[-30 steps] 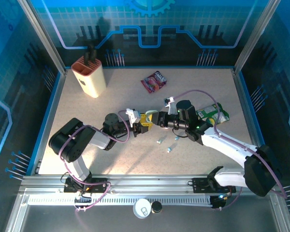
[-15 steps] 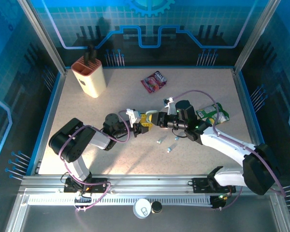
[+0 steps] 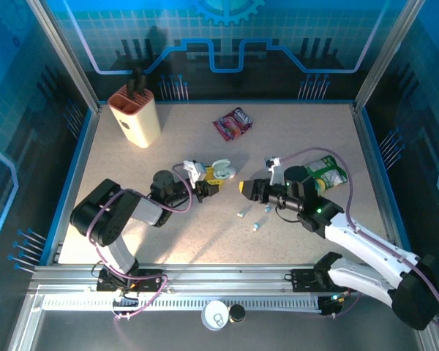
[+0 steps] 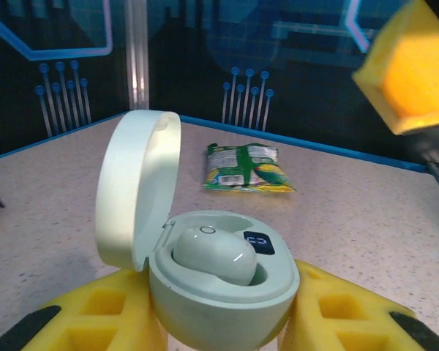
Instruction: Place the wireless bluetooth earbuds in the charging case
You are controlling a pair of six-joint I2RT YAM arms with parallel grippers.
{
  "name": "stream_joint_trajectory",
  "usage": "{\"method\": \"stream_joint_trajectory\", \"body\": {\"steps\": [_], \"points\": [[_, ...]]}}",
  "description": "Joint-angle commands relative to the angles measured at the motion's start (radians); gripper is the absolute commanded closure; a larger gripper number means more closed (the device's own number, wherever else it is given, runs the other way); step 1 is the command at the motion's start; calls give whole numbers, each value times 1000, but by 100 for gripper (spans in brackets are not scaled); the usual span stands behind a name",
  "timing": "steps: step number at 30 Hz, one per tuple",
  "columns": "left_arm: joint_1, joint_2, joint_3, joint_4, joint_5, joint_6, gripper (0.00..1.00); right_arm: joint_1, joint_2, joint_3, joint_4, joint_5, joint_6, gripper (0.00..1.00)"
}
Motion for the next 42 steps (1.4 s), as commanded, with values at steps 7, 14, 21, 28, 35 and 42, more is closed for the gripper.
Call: {"method": "stream_joint_trajectory", "body": {"steps": [7, 14, 21, 28, 35, 42], "points": [[28, -67, -39, 42, 2, -8, 65, 46, 81, -117, -117, 135, 280, 52], [26, -55, -37, 42, 19, -12, 65, 109, 275, -100, 28, 121, 370, 53], [27, -54, -46, 42, 24, -7, 65, 123, 407, -88, 123, 100, 414, 55], [26, -53, -44, 42, 34, -12, 65, 119, 491, -79, 187, 83, 424, 58], [26, -54, -42, 42, 36, -14, 65, 105, 489, -83, 165, 93, 407, 60], [27, -57, -44, 42, 39, -16, 65, 80, 533, -92, 209, 94, 391, 70]]}}
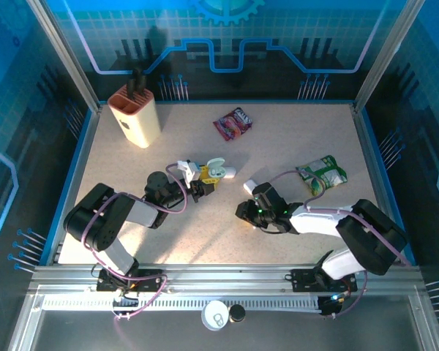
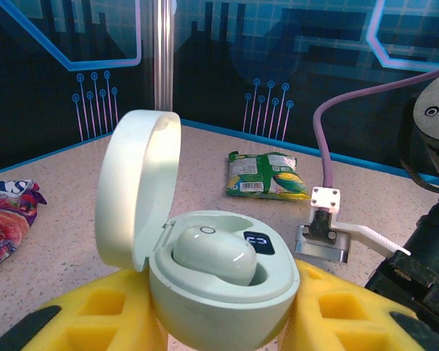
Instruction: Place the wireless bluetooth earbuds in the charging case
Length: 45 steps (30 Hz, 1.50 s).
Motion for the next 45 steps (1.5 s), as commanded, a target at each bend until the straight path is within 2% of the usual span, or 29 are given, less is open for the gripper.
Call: {"method": "stream_joint_trajectory", "body": {"steps": [1, 11, 18, 22, 28, 38, 45], "points": [[2, -10, -13, 34, 33, -2, 65, -19, 36, 1, 41, -1, -7, 70], [2, -9, -13, 34, 36, -6, 65, -29, 80, 1, 60, -2, -1, 70], [0, -8, -15, 34, 37, -2, 65, -27, 91, 25, 16, 0, -39, 76], [1, -8, -19, 34, 40, -1, 65, -6, 46, 78, -104, 56, -146, 80], [1, -6, -30, 33, 53, -6, 65, -2, -53, 128, -233, 105, -351, 79], [-10, 8, -46, 33, 92, 11, 64, 18, -261, 231, -330, 116, -780, 79], [-15, 22, -43, 34, 111, 30, 64, 56, -293, 368, -406, 142, -988, 78]]}}
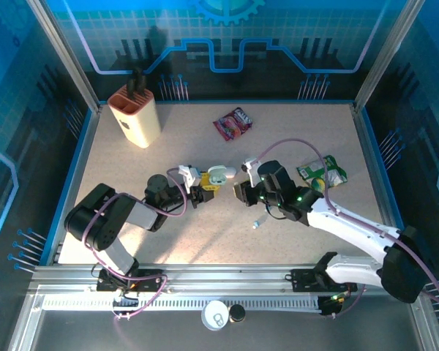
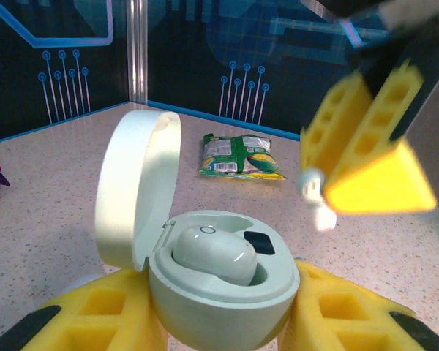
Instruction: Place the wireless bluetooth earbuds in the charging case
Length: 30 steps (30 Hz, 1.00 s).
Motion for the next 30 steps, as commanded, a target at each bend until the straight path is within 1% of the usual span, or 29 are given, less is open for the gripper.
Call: {"method": "stream_joint_trajectory", "body": {"steps": [1, 5, 12, 17, 24, 30], "points": [[-10, 16, -5, 33, 42, 32, 64, 24, -10, 70, -72, 34, -167, 78], [-12, 16, -7, 33, 52, 40, 64, 26, 13, 165, -134, 31, -229, 78], [-20, 12, 1, 32, 69, 31, 64, 27, 67, 248, -238, -41, -306, 78], [-25, 9, -1, 33, 74, 36, 64, 31, 96, 259, -245, -36, -319, 79], [-26, 14, 8, 33, 118, 24, 64, 38, 134, 260, -231, -11, -322, 79], [-27, 13, 9, 33, 124, 23, 64, 48, 168, 272, -248, 5, -338, 79]]}}
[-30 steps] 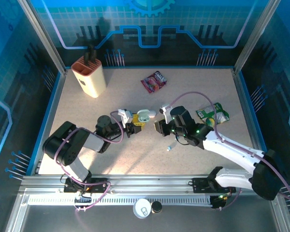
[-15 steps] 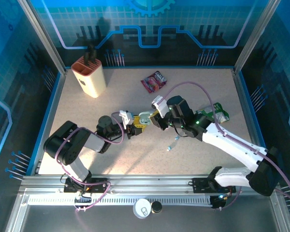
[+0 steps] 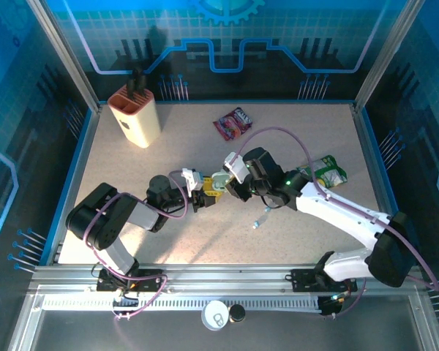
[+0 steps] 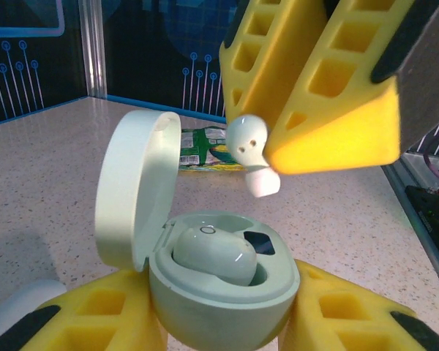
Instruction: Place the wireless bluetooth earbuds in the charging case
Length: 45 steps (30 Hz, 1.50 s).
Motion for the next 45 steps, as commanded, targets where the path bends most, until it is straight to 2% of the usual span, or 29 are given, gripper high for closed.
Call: {"method": "stream_joint_trajectory", "body": {"steps": [1, 19, 26, 34, 37, 42, 45], "points": [[-9, 1, 8, 34, 36, 17, 64, 20, 22, 37, -24, 25, -28, 79], [-12, -11, 6, 34, 42, 13, 65, 44, 88, 72, -53, 53, -58, 77], [-12, -7, 6, 33, 39, 15, 65, 43, 14, 59, -38, 66, -40, 64], [-14, -7, 6, 35, 34, 11, 64, -26, -108, -11, 97, -87, 84, 51], [-15, -10, 7, 34, 32, 15, 64, -46, -82, 10, 135, -103, 159, 51], [-17, -14, 6, 34, 32, 16, 64, -73, 37, 130, 65, -75, 254, 61], [-19, -19, 3, 35, 23, 15, 64, -77, 109, 193, 0, -60, 247, 66]]}}
